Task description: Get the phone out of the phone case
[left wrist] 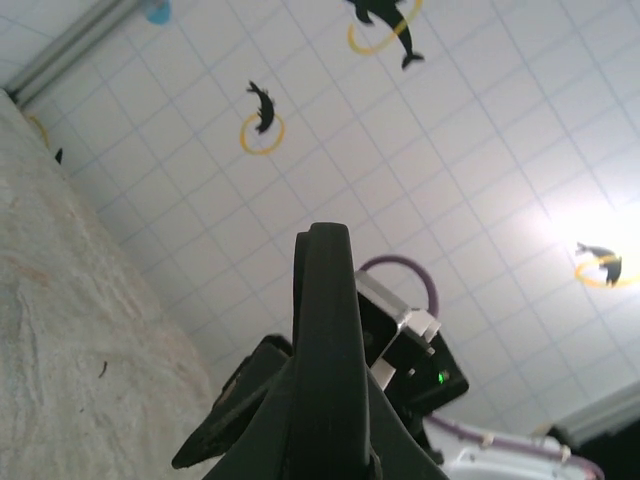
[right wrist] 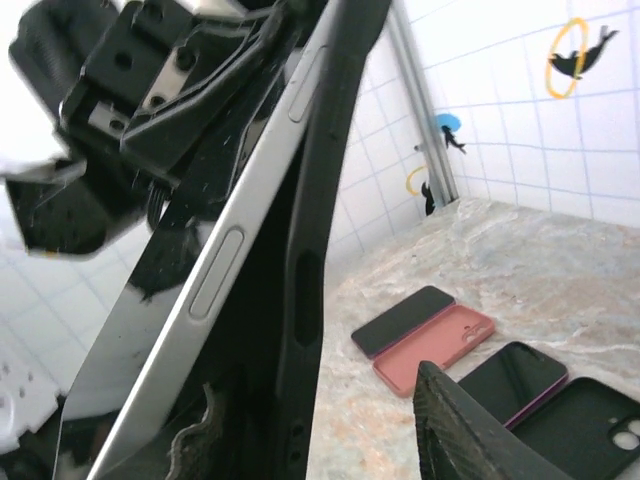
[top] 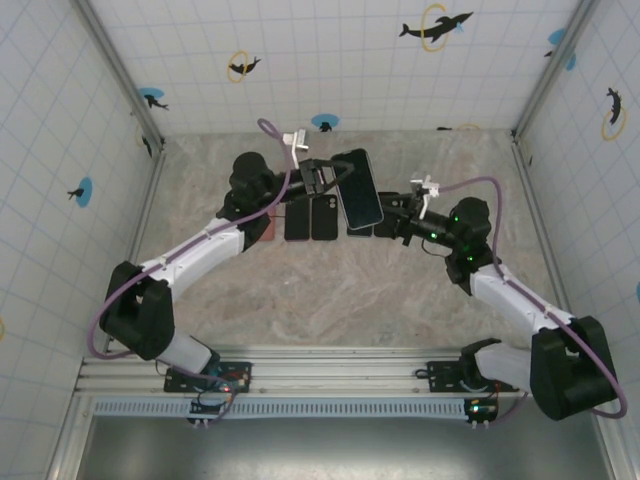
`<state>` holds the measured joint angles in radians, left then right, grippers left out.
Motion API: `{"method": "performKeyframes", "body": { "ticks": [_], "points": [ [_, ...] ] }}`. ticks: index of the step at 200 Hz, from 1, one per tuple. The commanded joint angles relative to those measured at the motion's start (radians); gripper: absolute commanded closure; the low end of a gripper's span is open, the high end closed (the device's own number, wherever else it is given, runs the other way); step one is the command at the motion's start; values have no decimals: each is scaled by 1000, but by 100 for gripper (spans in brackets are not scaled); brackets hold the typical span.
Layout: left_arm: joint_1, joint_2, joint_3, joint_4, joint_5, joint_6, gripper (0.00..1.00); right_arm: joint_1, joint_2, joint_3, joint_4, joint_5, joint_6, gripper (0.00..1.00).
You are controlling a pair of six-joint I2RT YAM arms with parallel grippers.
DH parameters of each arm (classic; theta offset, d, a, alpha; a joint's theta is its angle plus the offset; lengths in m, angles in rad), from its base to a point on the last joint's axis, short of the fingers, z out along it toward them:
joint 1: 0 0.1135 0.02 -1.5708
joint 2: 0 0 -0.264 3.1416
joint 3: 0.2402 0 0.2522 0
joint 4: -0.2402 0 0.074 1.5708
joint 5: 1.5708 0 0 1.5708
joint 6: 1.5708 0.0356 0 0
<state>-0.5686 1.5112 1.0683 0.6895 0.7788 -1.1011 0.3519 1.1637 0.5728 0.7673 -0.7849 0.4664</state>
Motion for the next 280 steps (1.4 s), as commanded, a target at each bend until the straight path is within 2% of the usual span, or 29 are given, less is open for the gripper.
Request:
{"method": "performKeyframes", "body": {
  "ticks": [1, 33, 74, 111, 181, 228, 280],
  "points": [
    [1, -25, -33, 143, -210, -158, 100, 14, -18, -38, 217, 54, 282, 51],
    [0, -16, -83, 199, -286, -285, 100, 14, 3, -101, 369, 120, 516, 51],
    [-1, -13, -107, 209, -309, -326, 100, 30, 52, -113, 505, 146, 726, 59],
    [-6, 6, -107, 213, -300, -347, 100, 63, 74, -84, 481, 163, 751, 62],
    [-17, 58, -65, 229, -241, -370, 100, 68, 125, -57, 541, 197, 836, 70],
    [-19, 89, -53, 251, -207, -384, 100, 75, 137, -38, 532, 205, 840, 75],
    [-19, 108, -48, 224, -207, -370, 100, 74, 143, -42, 538, 199, 855, 88]
  ]
}}
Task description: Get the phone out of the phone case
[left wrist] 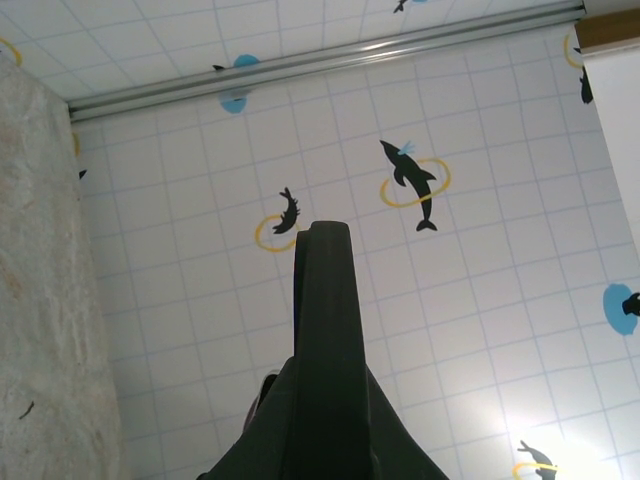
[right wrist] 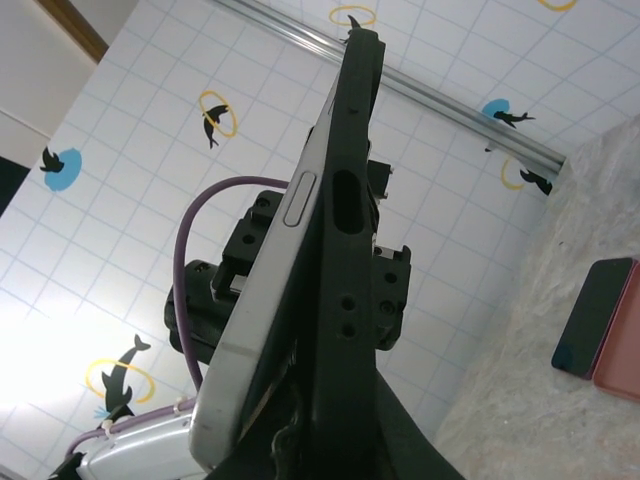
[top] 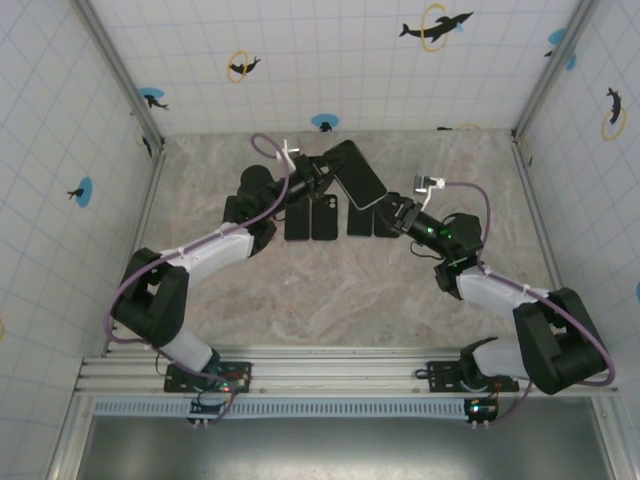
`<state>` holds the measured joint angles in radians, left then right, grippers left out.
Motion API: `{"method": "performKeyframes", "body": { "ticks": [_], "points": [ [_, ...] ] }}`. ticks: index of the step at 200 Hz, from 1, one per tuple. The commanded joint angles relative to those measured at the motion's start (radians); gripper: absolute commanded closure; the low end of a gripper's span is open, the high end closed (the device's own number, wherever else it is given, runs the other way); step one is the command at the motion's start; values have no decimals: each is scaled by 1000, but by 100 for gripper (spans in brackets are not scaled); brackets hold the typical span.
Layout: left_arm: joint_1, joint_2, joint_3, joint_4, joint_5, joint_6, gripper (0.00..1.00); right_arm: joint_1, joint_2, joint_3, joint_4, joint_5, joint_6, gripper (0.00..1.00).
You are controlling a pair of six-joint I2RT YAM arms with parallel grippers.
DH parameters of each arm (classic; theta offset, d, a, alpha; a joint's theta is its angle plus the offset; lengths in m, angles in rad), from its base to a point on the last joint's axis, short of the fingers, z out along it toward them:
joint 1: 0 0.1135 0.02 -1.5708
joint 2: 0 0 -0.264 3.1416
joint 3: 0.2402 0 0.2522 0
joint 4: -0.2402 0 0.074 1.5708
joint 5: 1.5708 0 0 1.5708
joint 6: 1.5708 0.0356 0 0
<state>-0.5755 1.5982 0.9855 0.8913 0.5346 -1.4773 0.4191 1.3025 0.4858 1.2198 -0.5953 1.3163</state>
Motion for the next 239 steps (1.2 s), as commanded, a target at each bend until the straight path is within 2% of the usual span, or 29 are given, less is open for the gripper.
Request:
{"method": "performKeyframes", "body": {
  "ticks": [1, 16, 35, 71, 107, 143, 164, 208, 239],
  "points": [
    [-12, 22, 35, 22, 38, 6, 100, 7, 4, 45, 86, 10, 7, 89],
    [-11, 27, 35, 20, 38, 5, 93, 4, 3, 43, 91, 17, 12, 96],
    [-7, 36, 38, 24, 41, -1, 87, 7, 4, 35, 101, 32, 25, 100],
    [-2, 40, 45, 25, 47, -10, 71, 8, 12, 12, 165, 75, 53, 100],
    [-1, 48, 60, 1, 48, -12, 49, 9, 11, -6, 209, 117, 42, 100],
    [-1, 37, 81, -98, 29, 33, 32, 11, 2, -21, 229, 166, 9, 100],
    [-3, 16, 68, -131, 4, 43, 28, 12, -10, -23, 208, 203, -26, 100],
    [-24, -65, 12, -184, -79, 58, 24, 25, -56, -36, 104, 417, -128, 100],
    [-79, -129, -45, -203, -177, 48, 25, 56, -70, -34, 59, 542, -209, 100]
  ]
}}
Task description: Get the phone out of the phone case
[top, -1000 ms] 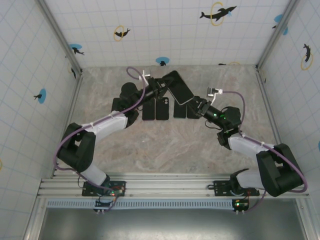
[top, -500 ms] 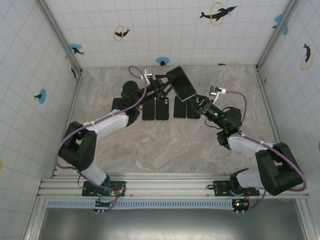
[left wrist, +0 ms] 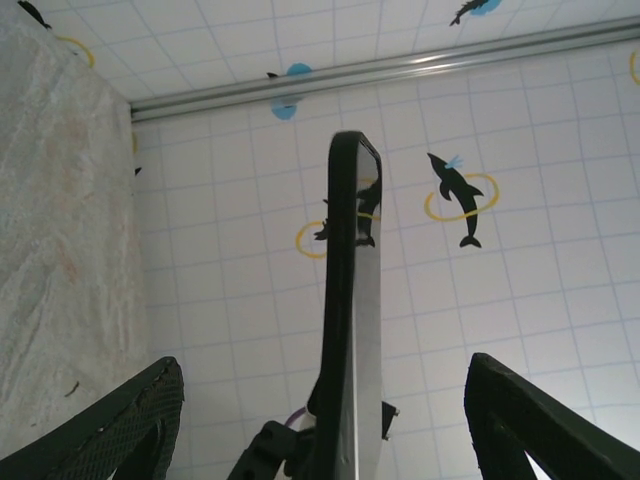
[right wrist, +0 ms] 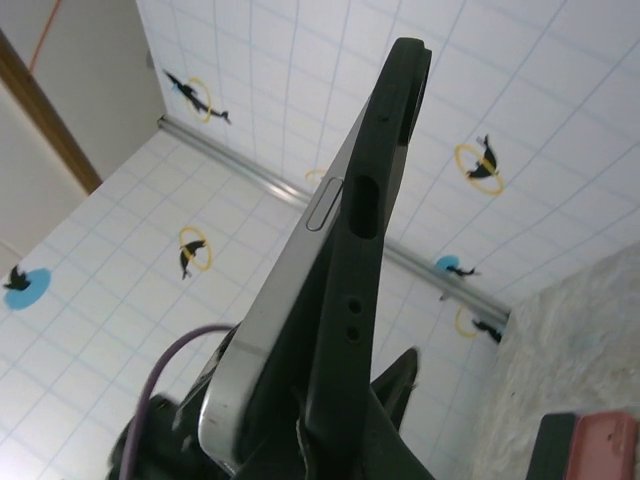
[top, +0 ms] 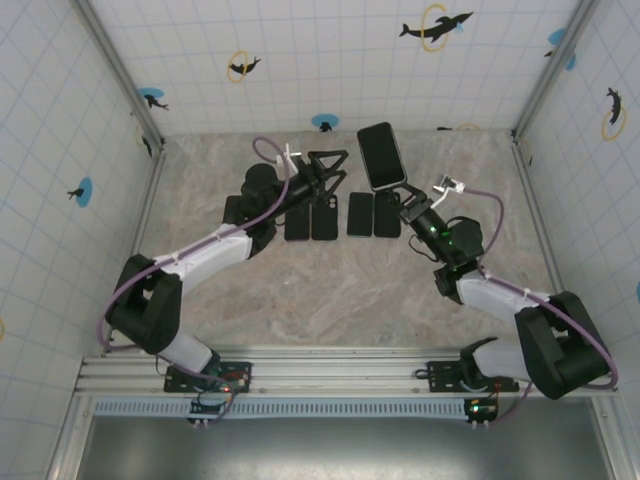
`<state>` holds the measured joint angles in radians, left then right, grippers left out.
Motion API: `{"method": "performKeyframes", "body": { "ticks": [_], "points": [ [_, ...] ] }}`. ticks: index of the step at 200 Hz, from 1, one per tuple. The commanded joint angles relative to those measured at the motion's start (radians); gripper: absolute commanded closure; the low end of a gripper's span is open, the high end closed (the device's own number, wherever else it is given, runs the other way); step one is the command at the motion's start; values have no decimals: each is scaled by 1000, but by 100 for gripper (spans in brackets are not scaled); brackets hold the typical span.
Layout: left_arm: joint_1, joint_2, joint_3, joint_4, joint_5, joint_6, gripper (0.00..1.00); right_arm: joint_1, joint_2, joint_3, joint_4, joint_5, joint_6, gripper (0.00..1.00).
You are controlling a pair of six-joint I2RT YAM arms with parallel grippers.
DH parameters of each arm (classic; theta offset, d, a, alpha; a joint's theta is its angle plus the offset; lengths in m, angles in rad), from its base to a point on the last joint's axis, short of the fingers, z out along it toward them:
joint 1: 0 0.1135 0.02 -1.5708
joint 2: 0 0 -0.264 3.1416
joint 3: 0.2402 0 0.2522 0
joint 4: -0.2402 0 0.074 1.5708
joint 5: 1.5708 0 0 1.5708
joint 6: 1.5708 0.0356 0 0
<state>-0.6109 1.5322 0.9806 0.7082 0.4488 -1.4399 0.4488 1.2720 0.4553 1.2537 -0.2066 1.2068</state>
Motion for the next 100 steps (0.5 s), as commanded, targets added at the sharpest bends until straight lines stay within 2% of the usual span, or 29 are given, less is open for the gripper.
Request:
{"method": "performKeyframes", "body": {
  "ticks": [1, 59, 100],
  "points": [
    [-46, -64, -41, -20, -94, 8, 25, 27, -39, -3, 24, 156, -103, 100],
    [-184, -98, -65, 21, -283, -59, 34, 88, -10, 23, 21, 258, -216, 100],
    [-228, -48, -27, 64, -316, -96, 39, 120, -5, 22, 30, 294, -262, 100]
  ]
}}
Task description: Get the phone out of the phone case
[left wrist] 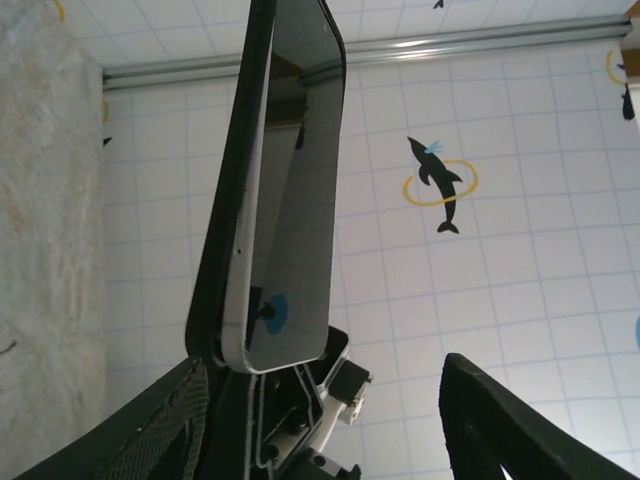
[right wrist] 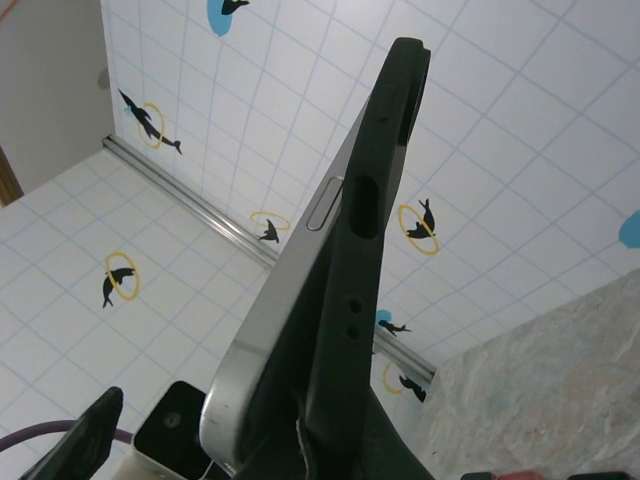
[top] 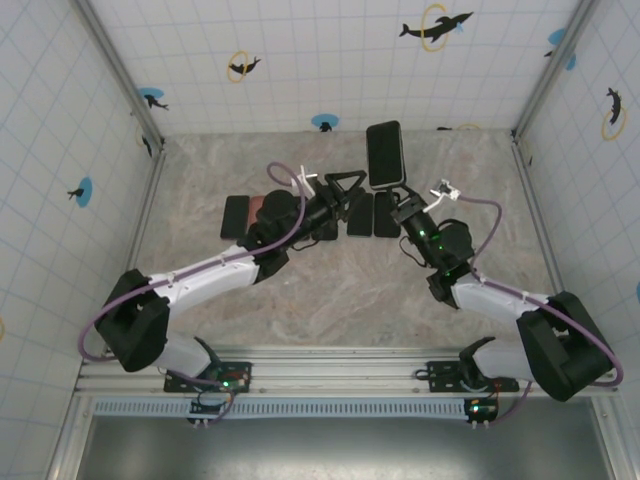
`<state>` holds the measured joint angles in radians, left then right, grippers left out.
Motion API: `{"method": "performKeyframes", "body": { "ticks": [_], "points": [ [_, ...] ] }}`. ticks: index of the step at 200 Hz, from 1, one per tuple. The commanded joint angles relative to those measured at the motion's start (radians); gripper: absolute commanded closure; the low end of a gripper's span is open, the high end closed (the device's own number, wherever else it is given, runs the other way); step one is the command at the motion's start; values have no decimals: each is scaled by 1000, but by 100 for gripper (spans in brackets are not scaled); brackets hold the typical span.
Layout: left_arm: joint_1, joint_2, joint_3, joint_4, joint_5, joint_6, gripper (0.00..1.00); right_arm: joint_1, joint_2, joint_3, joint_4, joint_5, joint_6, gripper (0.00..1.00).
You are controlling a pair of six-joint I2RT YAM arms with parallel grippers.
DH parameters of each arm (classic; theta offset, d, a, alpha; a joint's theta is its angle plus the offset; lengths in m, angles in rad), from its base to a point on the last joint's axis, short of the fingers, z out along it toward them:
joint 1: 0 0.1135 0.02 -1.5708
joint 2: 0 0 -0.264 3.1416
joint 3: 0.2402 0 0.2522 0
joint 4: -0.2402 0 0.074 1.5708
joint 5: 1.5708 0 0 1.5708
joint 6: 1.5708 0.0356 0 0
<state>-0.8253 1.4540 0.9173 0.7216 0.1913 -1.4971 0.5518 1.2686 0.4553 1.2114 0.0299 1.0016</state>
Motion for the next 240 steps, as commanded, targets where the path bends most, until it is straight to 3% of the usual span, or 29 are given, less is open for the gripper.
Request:
{"method": "performKeyframes", "body": {
  "ticks": [1, 84, 179, 240],
  "points": [
    [-14, 32, 37, 52, -59, -40, 39, 17, -1, 22, 74, 57, -57, 100],
    [-44, 126, 99, 138, -53, -99, 47, 37, -2, 20, 77, 76, -109, 100],
    [-69, 167, 107, 171, -65, -122, 50, 46, -4, -15, 130, 92, -118, 100],
    [-69, 183, 114, 171, -176, -112, 66, 64, -27, -52, 155, 121, -123, 100]
  ]
}}
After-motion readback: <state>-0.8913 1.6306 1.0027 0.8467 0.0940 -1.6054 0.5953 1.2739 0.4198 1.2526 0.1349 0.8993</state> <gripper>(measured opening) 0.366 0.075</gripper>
